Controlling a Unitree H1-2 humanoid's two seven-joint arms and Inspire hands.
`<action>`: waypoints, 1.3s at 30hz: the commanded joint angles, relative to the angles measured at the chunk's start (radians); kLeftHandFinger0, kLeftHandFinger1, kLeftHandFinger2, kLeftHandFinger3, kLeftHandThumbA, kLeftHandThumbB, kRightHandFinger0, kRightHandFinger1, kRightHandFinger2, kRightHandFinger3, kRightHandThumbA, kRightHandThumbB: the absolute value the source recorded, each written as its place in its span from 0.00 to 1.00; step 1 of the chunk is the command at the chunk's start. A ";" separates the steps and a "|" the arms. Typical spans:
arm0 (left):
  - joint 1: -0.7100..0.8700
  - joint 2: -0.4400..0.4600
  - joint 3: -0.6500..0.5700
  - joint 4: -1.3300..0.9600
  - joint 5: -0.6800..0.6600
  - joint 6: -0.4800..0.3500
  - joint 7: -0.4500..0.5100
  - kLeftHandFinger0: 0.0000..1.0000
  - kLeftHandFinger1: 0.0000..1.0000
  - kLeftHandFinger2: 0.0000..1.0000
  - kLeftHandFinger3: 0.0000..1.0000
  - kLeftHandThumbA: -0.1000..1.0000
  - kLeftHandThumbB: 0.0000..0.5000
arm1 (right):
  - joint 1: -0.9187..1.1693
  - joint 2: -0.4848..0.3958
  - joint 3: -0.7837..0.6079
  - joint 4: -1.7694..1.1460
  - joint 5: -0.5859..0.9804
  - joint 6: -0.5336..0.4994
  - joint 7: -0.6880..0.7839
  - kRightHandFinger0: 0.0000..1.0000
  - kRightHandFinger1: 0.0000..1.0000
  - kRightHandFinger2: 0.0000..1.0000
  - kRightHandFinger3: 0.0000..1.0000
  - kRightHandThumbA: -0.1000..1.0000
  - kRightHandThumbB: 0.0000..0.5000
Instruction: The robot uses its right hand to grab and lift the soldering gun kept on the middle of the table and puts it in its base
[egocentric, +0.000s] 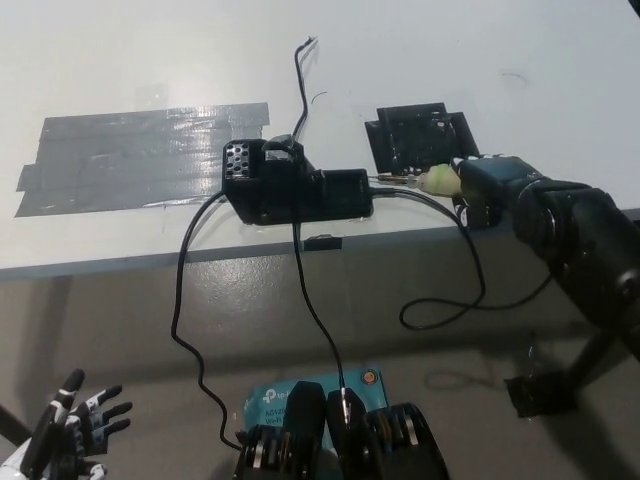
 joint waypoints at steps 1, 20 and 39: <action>-0.003 0.025 -0.001 -0.038 0.004 -0.006 -0.040 1.00 1.00 1.00 1.00 1.00 0.23 | 0.002 -0.006 0.012 0.079 0.050 0.174 0.333 0.88 1.00 1.00 1.00 0.38 0.82; -0.009 0.045 -0.021 -0.026 -0.001 -0.048 -0.115 1.00 1.00 1.00 1.00 1.00 0.33 | 0.073 -0.037 -0.012 0.016 -0.022 0.261 0.265 0.00 0.01 0.39 1.00 0.04 0.80; 0.014 0.044 -0.042 -0.044 0.039 -0.067 -0.141 1.00 1.00 1.00 1.00 1.00 0.34 | 0.182 -0.021 0.165 -0.036 -0.331 0.253 0.119 0.00 0.16 0.47 1.00 0.01 0.47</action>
